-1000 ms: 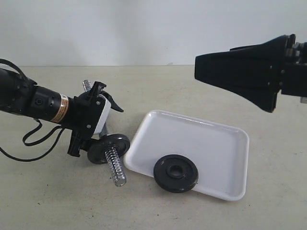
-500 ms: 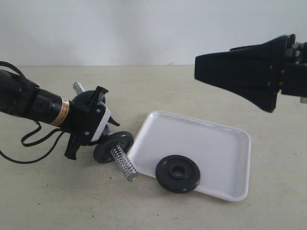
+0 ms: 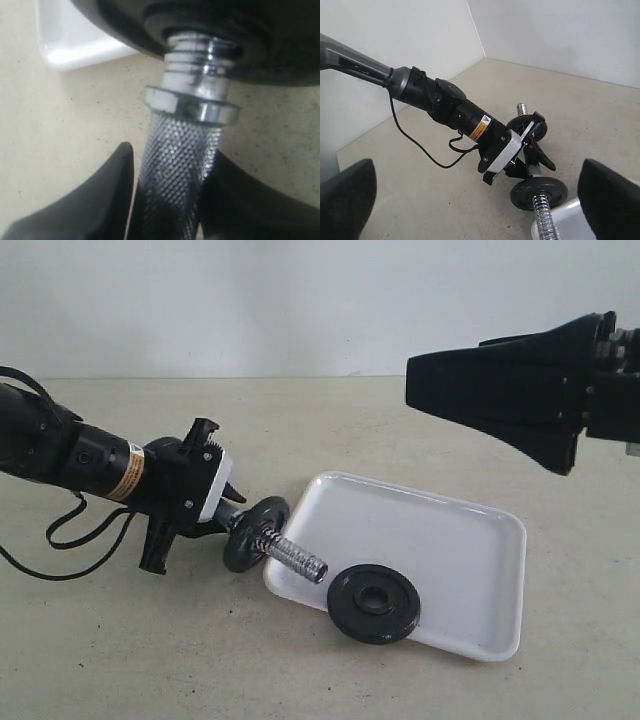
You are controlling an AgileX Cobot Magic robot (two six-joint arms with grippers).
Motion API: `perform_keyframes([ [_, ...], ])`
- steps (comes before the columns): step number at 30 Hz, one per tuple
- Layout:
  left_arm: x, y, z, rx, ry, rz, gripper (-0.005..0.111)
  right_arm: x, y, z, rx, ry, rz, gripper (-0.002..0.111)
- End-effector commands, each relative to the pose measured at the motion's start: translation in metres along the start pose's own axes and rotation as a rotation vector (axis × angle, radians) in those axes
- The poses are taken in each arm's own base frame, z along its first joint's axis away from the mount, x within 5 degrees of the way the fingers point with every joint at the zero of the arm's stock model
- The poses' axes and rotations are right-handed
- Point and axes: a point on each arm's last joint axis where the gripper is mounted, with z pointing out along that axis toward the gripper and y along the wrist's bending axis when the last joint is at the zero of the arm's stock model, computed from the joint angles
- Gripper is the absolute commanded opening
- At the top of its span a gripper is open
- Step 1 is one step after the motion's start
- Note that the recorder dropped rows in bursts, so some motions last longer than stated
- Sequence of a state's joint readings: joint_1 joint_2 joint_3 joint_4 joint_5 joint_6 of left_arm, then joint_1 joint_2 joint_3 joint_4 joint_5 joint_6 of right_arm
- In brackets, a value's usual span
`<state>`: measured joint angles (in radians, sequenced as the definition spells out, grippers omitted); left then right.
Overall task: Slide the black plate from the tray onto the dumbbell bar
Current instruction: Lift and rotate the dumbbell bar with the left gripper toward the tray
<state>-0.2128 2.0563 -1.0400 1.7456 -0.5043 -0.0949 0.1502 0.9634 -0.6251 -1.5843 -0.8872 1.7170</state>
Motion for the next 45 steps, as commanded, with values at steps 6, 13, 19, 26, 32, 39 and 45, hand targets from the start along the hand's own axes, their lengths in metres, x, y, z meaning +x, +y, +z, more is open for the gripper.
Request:
perform_keyframes([
  [6,-0.0002,-0.0064,0.0053,0.021,0.007,-0.472,0.004,-0.001,-0.0007,0.0003,0.003,-0.003,0.001,0.105],
  [13,-0.0002,-0.0064,0.0053,0.02,0.01,-0.715,0.004,-0.001,-0.0007,0.0003,0.003,-0.003,0.003,0.105],
  [19,0.0008,-0.0063,0.0053,0.012,0.023,-1.105,0.004,-0.001,-0.0007,0.0003,0.003,-0.003,0.005,0.105],
  [26,0.0045,-0.0059,0.0052,-0.016,0.058,-1.174,0.004,-0.0008,0.0004,0.0003,-0.01,-0.001,0.005,0.105],
  [32,0.0048,-0.0059,0.0052,-0.018,0.061,-1.143,0.004,-0.0008,0.0003,0.0003,-0.008,-0.001,0.01,0.105],
  [39,0.0034,-0.006,0.0053,-0.008,0.048,-1.144,0.012,-0.0008,0.0003,0.0003,-0.008,-0.001,0.01,0.105],
  [45,0.004,-0.006,0.0052,-0.011,0.053,-1.144,0.042,-0.0008,0.0003,0.0003,-0.008,-0.001,0.01,0.105],
])
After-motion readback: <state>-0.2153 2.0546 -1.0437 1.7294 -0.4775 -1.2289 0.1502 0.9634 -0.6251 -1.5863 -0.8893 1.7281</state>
